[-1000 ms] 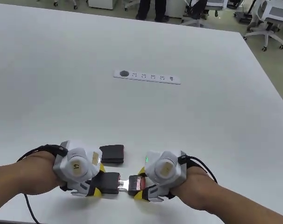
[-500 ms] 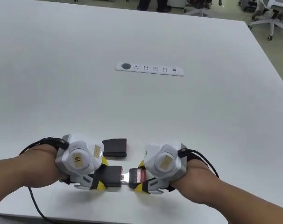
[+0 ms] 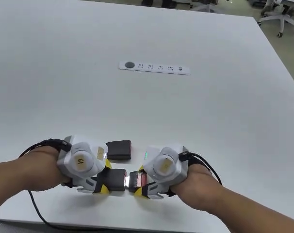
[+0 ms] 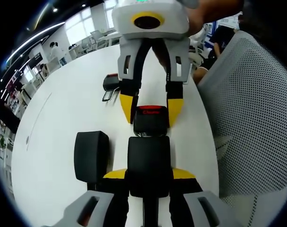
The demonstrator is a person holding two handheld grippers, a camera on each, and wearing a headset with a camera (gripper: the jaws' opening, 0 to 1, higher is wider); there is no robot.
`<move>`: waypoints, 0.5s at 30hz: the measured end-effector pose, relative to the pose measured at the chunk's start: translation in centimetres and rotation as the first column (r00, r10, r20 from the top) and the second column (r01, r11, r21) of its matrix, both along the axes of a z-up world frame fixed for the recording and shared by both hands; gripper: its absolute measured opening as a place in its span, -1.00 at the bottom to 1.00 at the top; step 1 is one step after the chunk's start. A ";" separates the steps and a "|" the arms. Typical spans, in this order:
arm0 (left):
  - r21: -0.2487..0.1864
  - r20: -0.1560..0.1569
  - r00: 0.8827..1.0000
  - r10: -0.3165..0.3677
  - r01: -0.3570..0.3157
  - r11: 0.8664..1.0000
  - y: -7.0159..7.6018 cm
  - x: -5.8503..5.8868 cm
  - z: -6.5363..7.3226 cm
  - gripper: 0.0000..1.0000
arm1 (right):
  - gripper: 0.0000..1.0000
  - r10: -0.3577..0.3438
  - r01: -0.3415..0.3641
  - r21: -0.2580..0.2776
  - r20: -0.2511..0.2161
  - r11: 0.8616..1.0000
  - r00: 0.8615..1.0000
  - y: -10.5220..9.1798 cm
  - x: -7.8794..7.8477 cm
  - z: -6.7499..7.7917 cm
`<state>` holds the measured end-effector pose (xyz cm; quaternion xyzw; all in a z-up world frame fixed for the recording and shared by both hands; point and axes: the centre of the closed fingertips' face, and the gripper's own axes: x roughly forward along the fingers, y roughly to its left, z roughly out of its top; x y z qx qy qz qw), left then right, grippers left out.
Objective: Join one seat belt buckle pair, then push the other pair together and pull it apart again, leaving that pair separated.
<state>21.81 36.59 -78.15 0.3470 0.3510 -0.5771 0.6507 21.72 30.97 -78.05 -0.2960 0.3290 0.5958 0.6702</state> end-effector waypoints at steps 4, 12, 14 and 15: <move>-0.014 -0.009 1.000 0.003 -0.003 1.000 0.1 0.0 0.0 -0.36 | -0.38 0.028 -0.028 -0.005 0.024 1.000 0.999 -0.1 0.0 0.3; -0.005 -0.012 1.000 -0.016 0.016 1.000 0.3 0.1 0.1 -0.36 | -0.40 0.042 -0.042 -0.022 0.023 0.999 0.999 -0.2 0.2 -0.1; -0.003 -0.012 1.000 -0.010 0.009 1.000 0.3 0.0 0.2 -0.36 | -0.40 0.045 -0.045 -0.028 0.024 0.999 0.999 -0.2 0.2 -0.2; -0.004 -0.013 1.000 -0.004 0.004 1.000 0.2 0.0 0.2 -0.36 | -0.40 0.042 -0.041 -0.029 0.023 0.999 0.999 -0.2 0.2 -0.3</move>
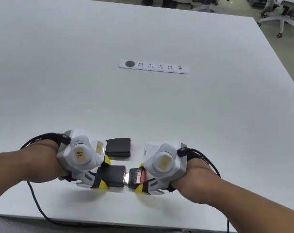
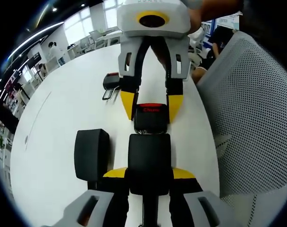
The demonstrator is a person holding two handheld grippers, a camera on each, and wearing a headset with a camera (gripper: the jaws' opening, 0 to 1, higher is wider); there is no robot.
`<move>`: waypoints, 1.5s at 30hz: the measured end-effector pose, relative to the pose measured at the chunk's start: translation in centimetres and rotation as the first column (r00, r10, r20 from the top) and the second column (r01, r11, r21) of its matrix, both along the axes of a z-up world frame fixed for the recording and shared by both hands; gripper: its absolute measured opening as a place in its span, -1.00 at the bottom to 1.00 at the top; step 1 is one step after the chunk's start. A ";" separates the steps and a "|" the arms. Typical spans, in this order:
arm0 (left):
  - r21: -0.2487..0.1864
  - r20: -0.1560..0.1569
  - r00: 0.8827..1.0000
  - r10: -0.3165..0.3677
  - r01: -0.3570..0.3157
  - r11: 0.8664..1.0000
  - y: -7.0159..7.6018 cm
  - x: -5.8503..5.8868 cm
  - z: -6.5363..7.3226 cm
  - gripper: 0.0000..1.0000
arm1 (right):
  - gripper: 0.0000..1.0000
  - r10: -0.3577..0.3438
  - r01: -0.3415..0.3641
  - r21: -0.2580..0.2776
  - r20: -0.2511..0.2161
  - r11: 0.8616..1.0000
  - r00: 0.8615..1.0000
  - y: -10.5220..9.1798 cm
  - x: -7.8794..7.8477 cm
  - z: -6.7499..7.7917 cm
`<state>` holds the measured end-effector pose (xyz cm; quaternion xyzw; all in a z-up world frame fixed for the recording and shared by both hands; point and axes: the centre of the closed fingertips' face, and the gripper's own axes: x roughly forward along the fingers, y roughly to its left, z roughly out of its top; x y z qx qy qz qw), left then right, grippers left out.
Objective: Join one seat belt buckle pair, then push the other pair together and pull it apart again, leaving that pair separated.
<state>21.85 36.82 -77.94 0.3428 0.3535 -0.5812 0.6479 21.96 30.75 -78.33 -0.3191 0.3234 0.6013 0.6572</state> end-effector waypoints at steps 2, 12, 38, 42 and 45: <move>-0.002 -0.001 1.000 0.008 -0.008 1.000 0.1 0.1 -0.1 -0.36 | -0.40 -0.003 0.003 -0.001 -0.002 1.000 1.000 0.0 0.0 0.0; -0.005 -0.002 1.000 0.027 -0.027 1.000 0.0 -0.1 0.0 -0.36 | -0.39 -0.006 0.006 -0.003 0.002 1.000 1.000 0.1 -0.2 0.1; -0.006 0.017 0.995 0.103 -0.103 0.995 0.7 0.1 0.8 -0.28 | -0.33 -0.030 0.030 0.023 0.009 0.999 1.000 0.4 -0.1 0.8; -0.072 0.034 0.987 0.157 -0.154 0.985 0.7 1.0 2.7 -0.12 | -0.35 -0.036 0.035 0.053 0.012 0.998 0.999 0.5 -0.2 2.0; -0.092 0.025 0.987 0.162 -0.159 0.983 0.6 1.0 4.0 -0.17 | -0.33 -0.036 0.035 0.073 0.022 0.997 0.999 0.1 -0.1 2.8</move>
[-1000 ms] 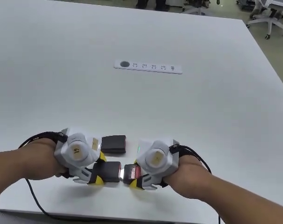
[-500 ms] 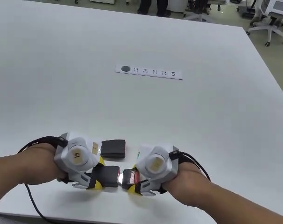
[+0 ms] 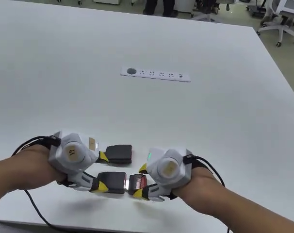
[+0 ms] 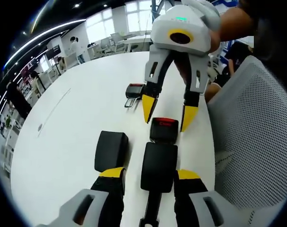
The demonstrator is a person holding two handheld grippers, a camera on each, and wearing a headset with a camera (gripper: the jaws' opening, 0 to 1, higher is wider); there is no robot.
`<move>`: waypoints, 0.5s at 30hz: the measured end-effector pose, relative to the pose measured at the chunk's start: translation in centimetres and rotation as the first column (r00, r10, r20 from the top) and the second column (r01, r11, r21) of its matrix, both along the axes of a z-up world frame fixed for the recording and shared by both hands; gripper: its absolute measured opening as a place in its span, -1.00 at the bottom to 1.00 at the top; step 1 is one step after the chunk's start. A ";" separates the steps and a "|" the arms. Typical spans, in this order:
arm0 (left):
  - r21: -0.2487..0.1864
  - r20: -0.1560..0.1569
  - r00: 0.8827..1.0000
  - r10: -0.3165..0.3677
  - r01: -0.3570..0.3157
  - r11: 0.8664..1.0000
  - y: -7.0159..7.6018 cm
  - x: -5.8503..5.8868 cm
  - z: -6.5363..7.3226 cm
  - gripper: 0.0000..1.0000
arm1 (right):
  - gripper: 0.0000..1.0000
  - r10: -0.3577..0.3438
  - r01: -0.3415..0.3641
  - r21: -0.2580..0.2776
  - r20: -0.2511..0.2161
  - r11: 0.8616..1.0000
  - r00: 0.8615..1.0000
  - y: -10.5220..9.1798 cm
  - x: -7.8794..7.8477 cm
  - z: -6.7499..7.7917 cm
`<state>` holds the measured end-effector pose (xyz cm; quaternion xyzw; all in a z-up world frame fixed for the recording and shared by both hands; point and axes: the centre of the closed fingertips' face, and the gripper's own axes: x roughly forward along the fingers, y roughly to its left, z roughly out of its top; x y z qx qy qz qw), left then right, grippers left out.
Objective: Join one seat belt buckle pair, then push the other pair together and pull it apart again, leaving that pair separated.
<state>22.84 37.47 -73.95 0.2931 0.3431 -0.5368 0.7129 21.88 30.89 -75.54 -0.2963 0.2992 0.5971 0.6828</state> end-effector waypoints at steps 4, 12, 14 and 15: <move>-0.018 0.027 1.000 0.009 -0.009 1.000 0.0 0.9 1.5 -0.18 | -0.34 -0.021 0.020 0.019 0.010 1.000 1.000 -0.9 0.6 1.5; -0.017 0.072 0.997 0.032 -0.031 0.999 -0.2 3.7 1.4 -0.17 | -0.35 -0.061 0.060 0.021 0.052 0.998 0.997 -3.3 3.6 2.1; -0.013 0.074 0.997 0.025 -0.024 1.000 -0.3 4.2 1.3 -0.15 | -0.35 -0.074 0.074 0.013 0.061 0.997 0.995 -4.3 4.3 2.2; -0.011 0.075 0.997 0.022 -0.021 1.000 -0.3 4.7 1.2 -0.15 | -0.36 -0.081 0.080 0.007 0.069 0.997 0.994 -5.1 4.9 2.1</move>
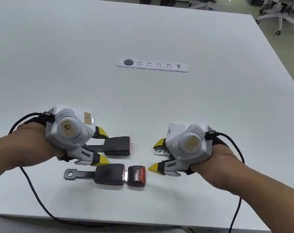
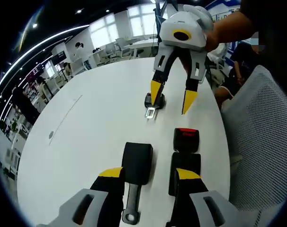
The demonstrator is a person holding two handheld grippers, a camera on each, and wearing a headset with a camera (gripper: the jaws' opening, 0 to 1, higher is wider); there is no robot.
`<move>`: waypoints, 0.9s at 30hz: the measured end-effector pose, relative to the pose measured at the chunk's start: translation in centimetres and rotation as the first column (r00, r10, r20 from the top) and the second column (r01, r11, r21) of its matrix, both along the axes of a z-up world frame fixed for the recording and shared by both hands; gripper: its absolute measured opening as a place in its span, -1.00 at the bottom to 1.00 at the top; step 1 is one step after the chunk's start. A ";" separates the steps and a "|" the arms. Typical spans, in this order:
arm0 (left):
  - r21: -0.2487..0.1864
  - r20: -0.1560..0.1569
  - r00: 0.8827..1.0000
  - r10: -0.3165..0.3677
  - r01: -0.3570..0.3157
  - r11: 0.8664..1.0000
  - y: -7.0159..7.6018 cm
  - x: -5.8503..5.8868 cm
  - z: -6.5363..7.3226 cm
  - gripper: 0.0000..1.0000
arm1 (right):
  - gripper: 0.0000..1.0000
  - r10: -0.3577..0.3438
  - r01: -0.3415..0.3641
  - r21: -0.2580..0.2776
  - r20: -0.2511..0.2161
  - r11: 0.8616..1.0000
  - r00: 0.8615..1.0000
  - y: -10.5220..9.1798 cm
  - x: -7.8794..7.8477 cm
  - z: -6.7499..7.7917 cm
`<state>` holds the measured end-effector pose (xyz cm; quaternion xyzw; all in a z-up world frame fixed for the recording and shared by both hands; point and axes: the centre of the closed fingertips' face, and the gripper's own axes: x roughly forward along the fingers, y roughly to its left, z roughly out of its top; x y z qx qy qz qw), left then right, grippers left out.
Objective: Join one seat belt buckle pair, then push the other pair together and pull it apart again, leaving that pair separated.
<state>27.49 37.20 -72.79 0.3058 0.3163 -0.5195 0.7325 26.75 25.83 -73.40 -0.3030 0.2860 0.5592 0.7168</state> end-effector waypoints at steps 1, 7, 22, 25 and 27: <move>0.003 0.002 1.000 -0.003 0.003 1.000 0.0 0.3 -0.1 -0.15 | -0.35 -0.005 0.005 -0.005 0.006 1.000 1.000 -0.4 0.3 -0.1; 0.033 -0.003 1.000 -0.018 0.018 0.999 -0.2 1.5 -0.8 -0.15 | -0.33 -0.041 0.042 -0.037 0.026 0.998 0.999 -3.2 2.4 -0.6; 0.093 -0.056 0.994 -0.093 0.098 0.991 -0.3 2.4 -3.4 -0.29 | -0.32 0.012 -0.008 -0.138 0.028 0.990 1.000 -4.4 3.5 -3.4; 0.095 -0.059 0.993 -0.098 0.104 0.990 -0.3 2.7 -3.9 -0.32 | -0.31 0.016 -0.012 -0.146 0.026 0.989 1.000 -4.7 3.5 -3.7; 0.098 -0.063 0.993 -0.104 0.110 0.989 -0.4 2.8 -4.2 -0.33 | -0.33 0.008 -0.005 -0.146 0.017 0.989 1.000 -5.0 4.0 -4.0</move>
